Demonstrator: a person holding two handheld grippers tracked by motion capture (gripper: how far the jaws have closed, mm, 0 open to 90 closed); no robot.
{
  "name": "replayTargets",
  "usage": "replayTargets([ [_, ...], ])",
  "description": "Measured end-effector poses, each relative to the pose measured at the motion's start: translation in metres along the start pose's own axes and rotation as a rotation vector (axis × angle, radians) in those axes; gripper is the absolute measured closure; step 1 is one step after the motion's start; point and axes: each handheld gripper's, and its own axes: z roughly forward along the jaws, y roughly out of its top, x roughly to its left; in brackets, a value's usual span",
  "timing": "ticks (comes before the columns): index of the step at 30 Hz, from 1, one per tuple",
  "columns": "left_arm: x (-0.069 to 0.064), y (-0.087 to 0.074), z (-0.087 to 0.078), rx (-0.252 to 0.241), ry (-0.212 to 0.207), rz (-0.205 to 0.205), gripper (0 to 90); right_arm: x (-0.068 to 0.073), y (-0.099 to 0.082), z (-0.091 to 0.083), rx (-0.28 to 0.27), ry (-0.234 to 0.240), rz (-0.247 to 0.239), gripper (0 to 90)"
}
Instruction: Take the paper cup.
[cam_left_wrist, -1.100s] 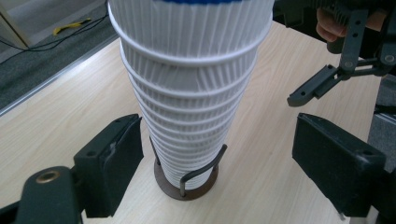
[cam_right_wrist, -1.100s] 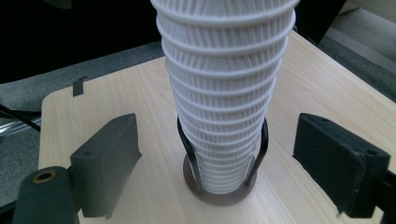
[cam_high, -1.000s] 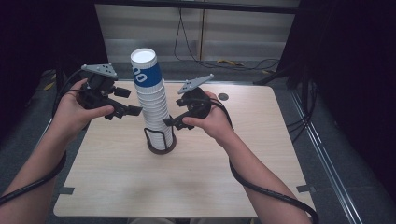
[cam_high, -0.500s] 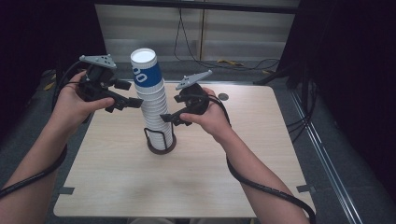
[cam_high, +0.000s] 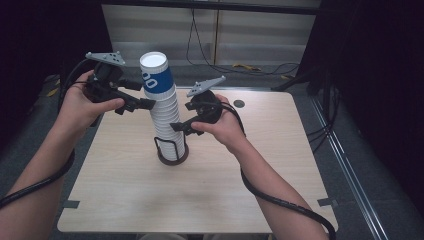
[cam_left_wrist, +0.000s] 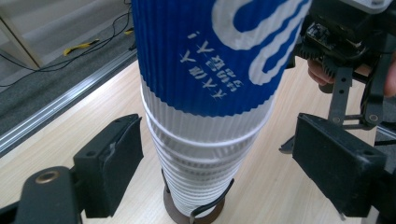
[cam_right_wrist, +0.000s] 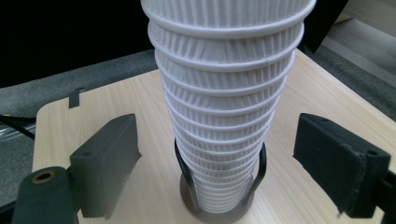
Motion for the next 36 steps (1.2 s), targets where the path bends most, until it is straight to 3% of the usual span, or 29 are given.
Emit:
replayTargets([
  [4,0.004,0.003,0.003,-0.029,-0.005,-0.027,15.8,0.001,0.004,0.000,-0.005,-0.006,-0.004,13.3],
  [9,0.006,0.011,0.008,-0.057,-0.014,-0.032,15.7,0.002,0.009,0.000,-0.008,-0.003,-0.016,13.3],
  [26,0.006,0.016,0.027,-0.069,-0.026,-0.019,15.3,0.003,0.008,0.010,-0.009,0.012,-0.014,13.4],
  [36,0.007,0.015,0.036,-0.094,-0.036,-0.035,13.5,0.001,0.006,0.010,-0.010,0.005,-0.026,13.5],
])
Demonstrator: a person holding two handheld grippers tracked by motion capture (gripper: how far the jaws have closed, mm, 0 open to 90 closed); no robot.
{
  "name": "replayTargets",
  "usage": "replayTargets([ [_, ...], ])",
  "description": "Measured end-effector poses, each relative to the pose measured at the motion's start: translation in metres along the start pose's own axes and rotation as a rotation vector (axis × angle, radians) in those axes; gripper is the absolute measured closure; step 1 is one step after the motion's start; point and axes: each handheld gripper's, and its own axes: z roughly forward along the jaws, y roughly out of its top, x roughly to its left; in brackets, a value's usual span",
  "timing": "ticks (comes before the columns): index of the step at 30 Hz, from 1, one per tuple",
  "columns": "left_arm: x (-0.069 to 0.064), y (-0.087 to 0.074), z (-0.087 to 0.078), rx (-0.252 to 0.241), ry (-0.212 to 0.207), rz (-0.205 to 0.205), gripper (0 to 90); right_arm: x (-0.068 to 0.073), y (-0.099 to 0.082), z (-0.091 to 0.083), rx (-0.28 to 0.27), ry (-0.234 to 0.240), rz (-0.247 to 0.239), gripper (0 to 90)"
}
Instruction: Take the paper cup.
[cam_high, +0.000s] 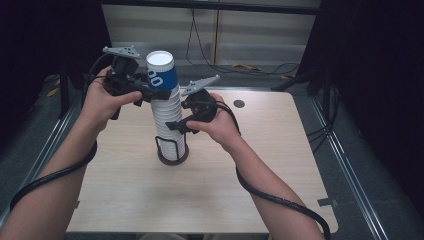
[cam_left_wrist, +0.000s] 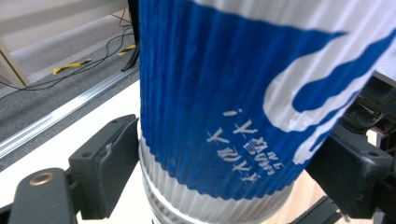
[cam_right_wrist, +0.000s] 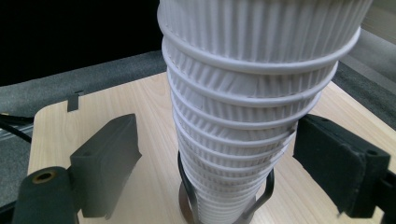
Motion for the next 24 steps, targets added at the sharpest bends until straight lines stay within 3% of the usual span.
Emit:
replayTargets([
  [11,-0.0008,-0.0016,0.0006,-0.005,0.010,0.001,13.5,0.0016,0.0029,0.0013,-0.002,-0.006,-0.005,13.4],
  [24,-0.0016,-0.0023,-0.0028,-0.011,0.013,-0.010,14.1,-0.0021,0.0057,0.0027,-0.030,-0.036,0.022,13.0],
])
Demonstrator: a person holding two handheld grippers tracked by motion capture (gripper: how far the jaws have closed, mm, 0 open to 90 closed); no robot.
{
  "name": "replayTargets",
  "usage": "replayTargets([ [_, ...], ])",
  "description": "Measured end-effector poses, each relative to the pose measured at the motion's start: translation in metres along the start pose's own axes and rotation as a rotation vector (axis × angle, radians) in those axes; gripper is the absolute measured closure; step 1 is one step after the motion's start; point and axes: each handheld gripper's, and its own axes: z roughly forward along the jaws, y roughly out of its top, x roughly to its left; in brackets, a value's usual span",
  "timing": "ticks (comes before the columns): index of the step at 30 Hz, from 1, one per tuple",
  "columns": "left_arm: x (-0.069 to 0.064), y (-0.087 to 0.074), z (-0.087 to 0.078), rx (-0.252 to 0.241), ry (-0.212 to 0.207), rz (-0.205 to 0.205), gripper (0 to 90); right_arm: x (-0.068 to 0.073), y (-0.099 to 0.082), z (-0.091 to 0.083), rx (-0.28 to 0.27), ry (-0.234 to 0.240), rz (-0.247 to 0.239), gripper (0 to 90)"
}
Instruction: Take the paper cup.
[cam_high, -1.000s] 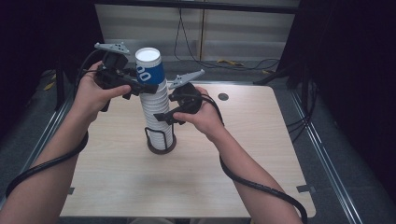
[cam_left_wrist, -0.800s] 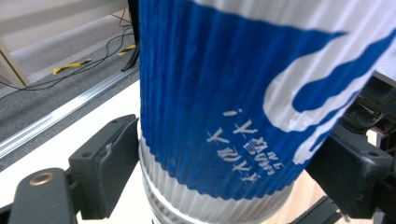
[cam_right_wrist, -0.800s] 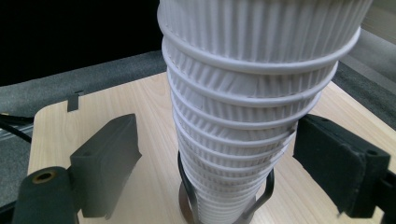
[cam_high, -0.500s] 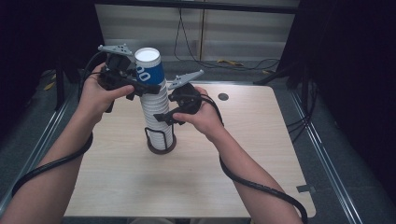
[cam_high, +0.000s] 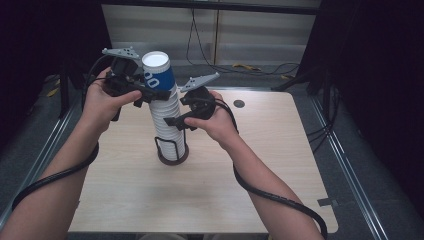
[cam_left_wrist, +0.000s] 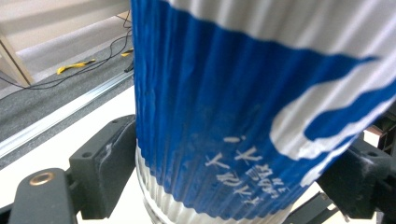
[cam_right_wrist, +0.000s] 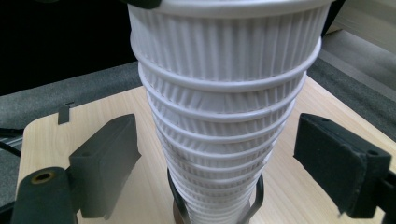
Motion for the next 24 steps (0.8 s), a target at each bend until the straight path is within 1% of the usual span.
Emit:
replayTargets([
  [6,0.001,-0.001,-0.001,-0.010,-0.001,-0.006,14.4,0.000,0.001,-0.001,-0.003,-0.009,0.005,12.9],
  [10,0.001,-0.001,-0.002,-0.012,-0.002,-0.023,14.7,-0.001,0.001,0.001,-0.010,-0.010,0.015,12.9],
  [13,0.000,0.001,-0.003,-0.015,0.004,-0.008,15.6,0.000,0.002,0.000,-0.003,-0.009,0.003,12.9],
  [15,-0.001,0.003,-0.005,-0.031,0.007,-0.011,16.3,0.000,0.004,-0.001,-0.007,-0.010,0.003,12.9],
  [18,-0.001,0.007,-0.010,-0.069,-0.005,-0.020,17.6,0.000,0.006,-0.002,-0.015,-0.012,0.000,12.9],
  [21,-0.001,0.010,-0.012,-0.067,-0.005,-0.015,17.6,-0.001,0.008,-0.004,-0.023,-0.015,0.006,12.9],
  [24,-0.002,0.011,-0.012,-0.056,0.004,-0.009,17.6,-0.001,0.008,-0.004,-0.028,-0.018,0.007,12.9],
])
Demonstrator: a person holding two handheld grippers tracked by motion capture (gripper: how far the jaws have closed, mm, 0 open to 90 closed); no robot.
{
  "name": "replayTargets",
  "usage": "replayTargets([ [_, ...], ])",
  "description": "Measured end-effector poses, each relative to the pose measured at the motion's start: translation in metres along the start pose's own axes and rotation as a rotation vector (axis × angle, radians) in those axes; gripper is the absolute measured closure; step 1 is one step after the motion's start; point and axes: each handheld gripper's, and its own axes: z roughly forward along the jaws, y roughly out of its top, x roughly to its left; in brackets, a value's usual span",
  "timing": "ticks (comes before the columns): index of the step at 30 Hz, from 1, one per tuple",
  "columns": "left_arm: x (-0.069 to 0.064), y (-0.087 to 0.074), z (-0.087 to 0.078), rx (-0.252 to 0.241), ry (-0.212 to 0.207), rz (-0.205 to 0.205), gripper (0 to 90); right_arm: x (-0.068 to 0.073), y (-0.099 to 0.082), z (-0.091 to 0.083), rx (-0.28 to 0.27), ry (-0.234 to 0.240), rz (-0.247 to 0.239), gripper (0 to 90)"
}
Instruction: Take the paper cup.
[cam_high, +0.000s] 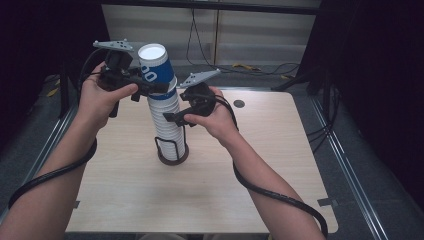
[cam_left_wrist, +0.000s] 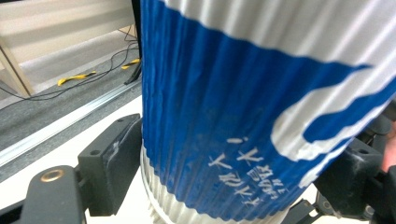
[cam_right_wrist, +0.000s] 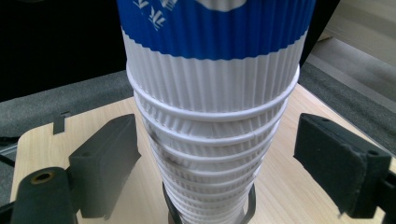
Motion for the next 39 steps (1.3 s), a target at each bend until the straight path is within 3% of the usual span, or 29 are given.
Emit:
replayTargets([
  [14,-0.001,0.004,-0.004,0.022,0.012,-0.004,17.6,0.002,0.006,-0.004,-0.014,0.001,-0.009,12.6],
  [22,-0.001,0.008,-0.008,0.031,0.009,-0.014,17.7,0.003,0.010,-0.003,-0.045,-0.011,0.020,12.2],
  [39,-0.003,0.020,-0.021,0.002,0.008,-0.018,17.9,0.004,0.012,-0.005,-0.049,-0.016,-0.006,12.1],
])
